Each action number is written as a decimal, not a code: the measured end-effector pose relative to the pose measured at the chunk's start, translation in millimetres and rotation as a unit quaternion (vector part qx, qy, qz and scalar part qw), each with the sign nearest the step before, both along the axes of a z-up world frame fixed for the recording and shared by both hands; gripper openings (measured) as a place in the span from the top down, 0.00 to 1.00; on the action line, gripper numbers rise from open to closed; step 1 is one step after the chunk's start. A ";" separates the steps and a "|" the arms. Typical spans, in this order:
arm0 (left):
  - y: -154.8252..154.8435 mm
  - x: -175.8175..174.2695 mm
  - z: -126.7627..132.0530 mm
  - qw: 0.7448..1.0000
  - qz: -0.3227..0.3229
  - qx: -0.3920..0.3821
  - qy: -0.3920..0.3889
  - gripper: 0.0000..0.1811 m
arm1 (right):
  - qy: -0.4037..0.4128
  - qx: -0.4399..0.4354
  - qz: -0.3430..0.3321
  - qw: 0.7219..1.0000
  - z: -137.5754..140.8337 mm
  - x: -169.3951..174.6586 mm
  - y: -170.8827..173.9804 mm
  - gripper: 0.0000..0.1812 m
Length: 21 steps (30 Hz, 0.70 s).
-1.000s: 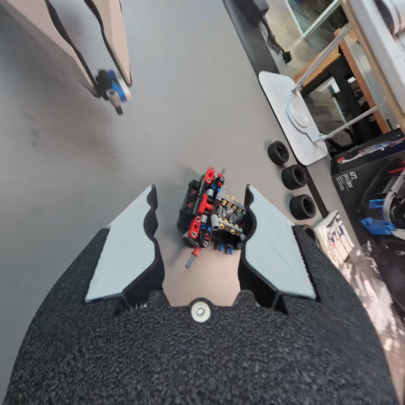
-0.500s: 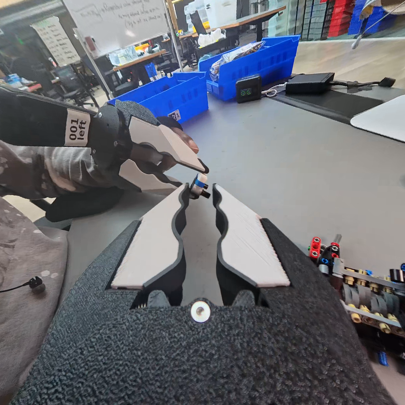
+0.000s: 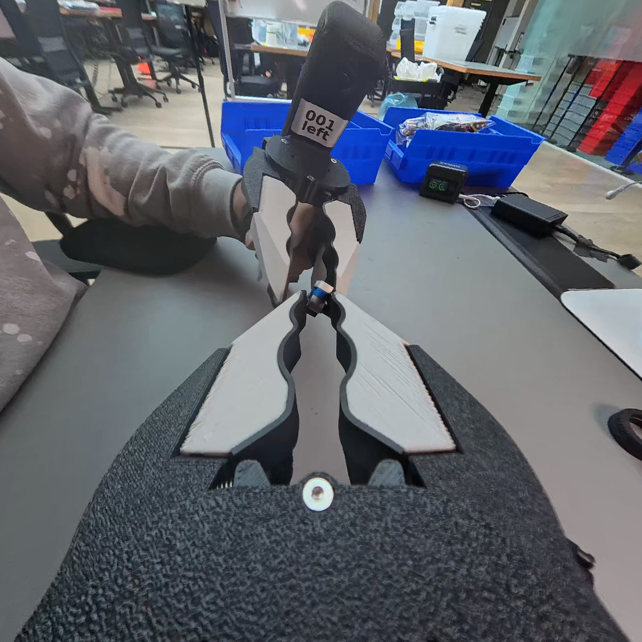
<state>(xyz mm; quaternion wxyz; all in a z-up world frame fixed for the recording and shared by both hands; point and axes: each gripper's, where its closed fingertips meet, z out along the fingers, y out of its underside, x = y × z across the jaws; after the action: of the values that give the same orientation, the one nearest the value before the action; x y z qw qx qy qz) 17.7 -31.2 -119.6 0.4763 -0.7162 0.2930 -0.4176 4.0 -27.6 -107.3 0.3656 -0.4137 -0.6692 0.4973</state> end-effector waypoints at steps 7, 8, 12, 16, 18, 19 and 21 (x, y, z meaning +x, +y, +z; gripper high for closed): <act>14.7 -12.5 17.0 0.996 0.008 -0.029 -0.089 0.95 | 0.032 -0.133 0.008 0.991 -1.0 -3.1 8.6 0.93; 16.7 -13.7 14.4 0.996 0.011 -0.023 -0.083 0.96 | 0.034 -0.131 0.002 0.991 -3.3 -3.7 10.1 0.93; 19.3 -19.8 11.4 0.997 0.024 -0.006 -0.080 0.96 | 0.039 -0.133 -0.008 0.990 -4.0 -9.9 13.0 0.93; 16.3 -35.1 24.5 0.991 0.017 0.001 -0.135 0.91 | 0.027 -0.125 0.001 0.992 7.0 -26.9 12.7 0.93; 13.7 -41.8 26.8 0.988 0.016 -0.006 -0.155 0.92 | 0.011 -0.122 0.030 0.992 12.0 -35.2 4.9 0.93; 12.2 -45.1 28.6 0.986 0.016 -0.006 -0.163 0.91 | 0.010 -0.123 0.041 0.991 14.8 -38.3 1.9 0.93; 9.9 -50.5 31.0 0.985 0.017 -0.006 -0.174 0.93 | 0.012 -0.128 0.045 0.991 16.5 -42.4 0.4 0.93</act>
<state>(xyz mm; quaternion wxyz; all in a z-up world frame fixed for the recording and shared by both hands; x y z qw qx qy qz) -32.8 -21.3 -88.6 0.5226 -0.6406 0.1904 -0.5294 -38.4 -27.2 -90.8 0.2947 -0.4210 -0.6136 0.5995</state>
